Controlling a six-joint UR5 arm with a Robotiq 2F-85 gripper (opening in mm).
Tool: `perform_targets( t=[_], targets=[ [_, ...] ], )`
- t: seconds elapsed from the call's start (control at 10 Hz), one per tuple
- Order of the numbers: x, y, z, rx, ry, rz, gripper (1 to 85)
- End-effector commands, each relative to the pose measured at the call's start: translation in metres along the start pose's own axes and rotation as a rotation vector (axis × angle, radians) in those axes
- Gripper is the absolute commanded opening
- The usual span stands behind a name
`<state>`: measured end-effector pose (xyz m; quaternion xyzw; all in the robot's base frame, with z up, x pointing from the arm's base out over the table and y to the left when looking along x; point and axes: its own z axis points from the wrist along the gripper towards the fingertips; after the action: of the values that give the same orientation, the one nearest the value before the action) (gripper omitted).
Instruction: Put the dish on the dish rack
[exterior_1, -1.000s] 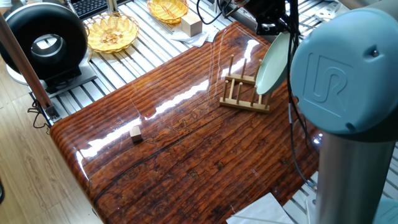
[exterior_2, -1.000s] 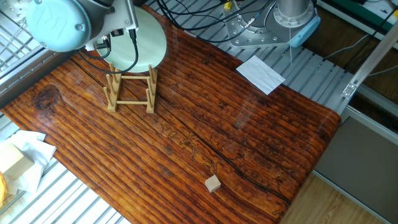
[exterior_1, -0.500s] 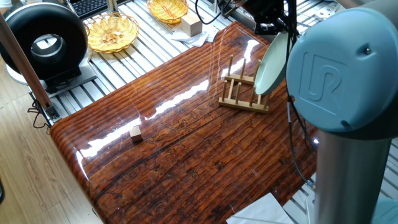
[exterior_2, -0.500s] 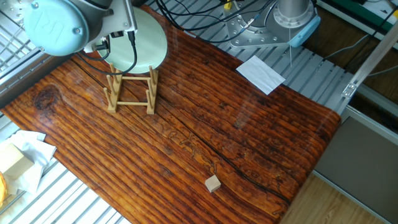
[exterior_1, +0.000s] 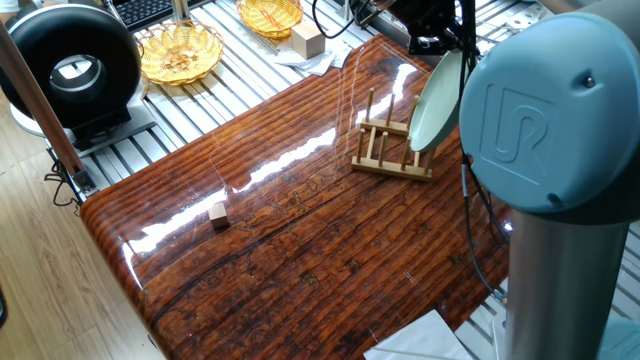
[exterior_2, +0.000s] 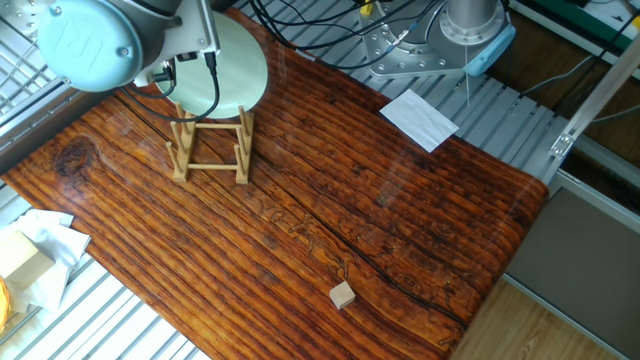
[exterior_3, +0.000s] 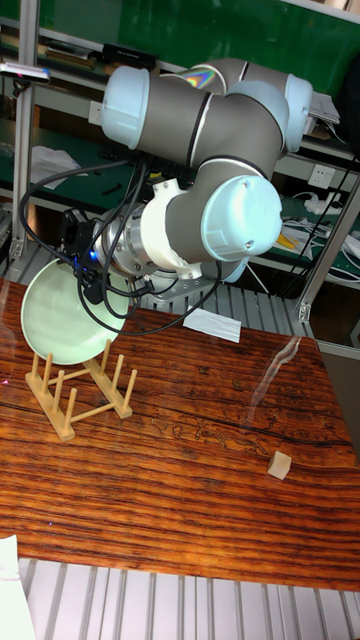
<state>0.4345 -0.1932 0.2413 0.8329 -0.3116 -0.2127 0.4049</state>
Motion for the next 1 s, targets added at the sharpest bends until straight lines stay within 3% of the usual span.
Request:
perform_targets(
  t=[0.0,0.4,0.9],
  targets=[
    [-0.0024,-0.0046,-0.0003,0.017,-0.009,0.009,4.3],
    [-0.0101,0.0033,-0.0008,-0.009,-0.038,0.047,9.3],
    [-0.0086,0.0022,-0.0016,-0.004,-0.032,0.066,8.3]
  ],
)
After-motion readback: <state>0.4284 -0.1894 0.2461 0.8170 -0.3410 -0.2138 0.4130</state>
